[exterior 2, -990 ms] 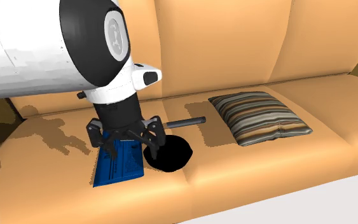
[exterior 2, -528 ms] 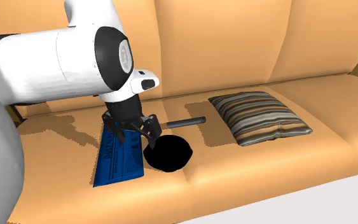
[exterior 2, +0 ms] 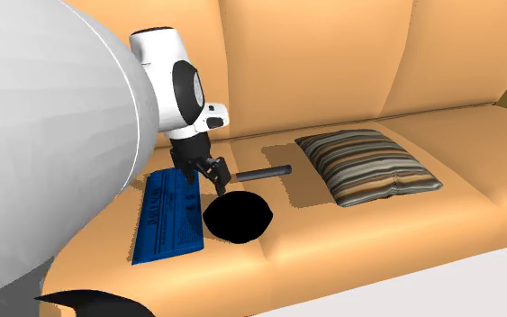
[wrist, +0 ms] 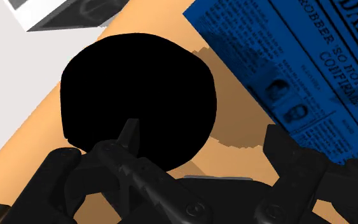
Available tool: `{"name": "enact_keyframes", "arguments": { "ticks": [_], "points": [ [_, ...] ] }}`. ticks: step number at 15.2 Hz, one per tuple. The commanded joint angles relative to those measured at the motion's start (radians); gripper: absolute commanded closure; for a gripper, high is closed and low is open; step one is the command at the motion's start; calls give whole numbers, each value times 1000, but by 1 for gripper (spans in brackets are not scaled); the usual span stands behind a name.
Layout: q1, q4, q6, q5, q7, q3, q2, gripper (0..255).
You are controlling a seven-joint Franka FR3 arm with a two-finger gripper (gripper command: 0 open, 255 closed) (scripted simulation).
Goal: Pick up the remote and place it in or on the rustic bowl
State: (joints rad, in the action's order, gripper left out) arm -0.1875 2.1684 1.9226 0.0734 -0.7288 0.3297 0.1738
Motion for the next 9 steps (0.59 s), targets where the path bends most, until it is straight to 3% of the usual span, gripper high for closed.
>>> {"name": "enact_keyframes", "arguments": {
  "ticks": [1, 9],
  "points": [
    [-17, -52, 31, 41, -89, 8, -84, 0],
    [-32, -279, 78, 192, -399, -23, -374, 0]
  ]
}}
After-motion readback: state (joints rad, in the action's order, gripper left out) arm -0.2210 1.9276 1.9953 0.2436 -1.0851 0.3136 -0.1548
